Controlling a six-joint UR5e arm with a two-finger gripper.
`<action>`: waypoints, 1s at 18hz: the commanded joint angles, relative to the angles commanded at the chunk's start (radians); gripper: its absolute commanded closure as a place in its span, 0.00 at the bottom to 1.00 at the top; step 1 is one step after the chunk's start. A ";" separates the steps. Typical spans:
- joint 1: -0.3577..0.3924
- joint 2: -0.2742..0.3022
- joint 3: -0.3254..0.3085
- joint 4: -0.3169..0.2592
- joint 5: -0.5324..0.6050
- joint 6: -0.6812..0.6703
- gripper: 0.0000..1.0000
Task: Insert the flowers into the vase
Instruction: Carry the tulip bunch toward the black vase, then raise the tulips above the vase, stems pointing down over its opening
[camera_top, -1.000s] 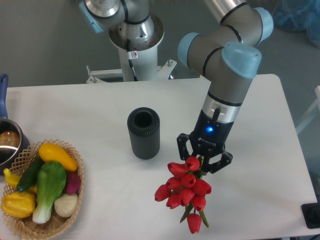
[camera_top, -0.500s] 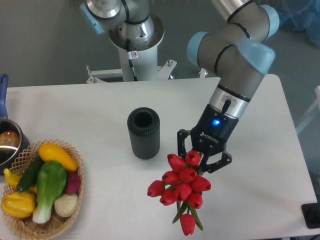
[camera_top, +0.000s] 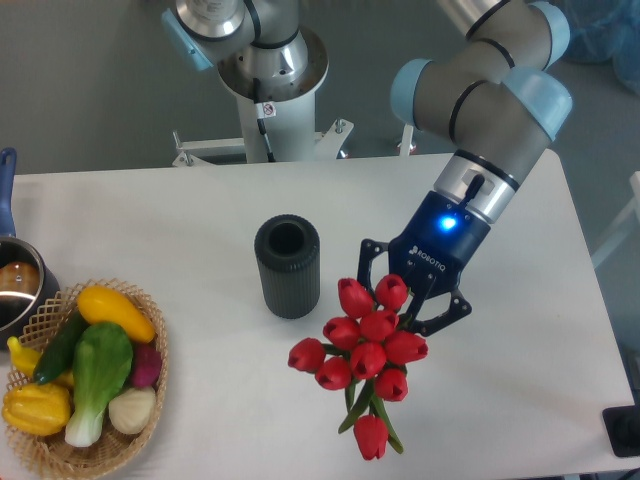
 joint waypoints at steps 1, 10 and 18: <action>0.005 0.000 -0.006 0.000 -0.026 0.008 0.62; 0.023 0.058 -0.064 0.003 -0.182 0.020 0.60; 0.067 0.127 -0.164 0.005 -0.301 0.058 0.59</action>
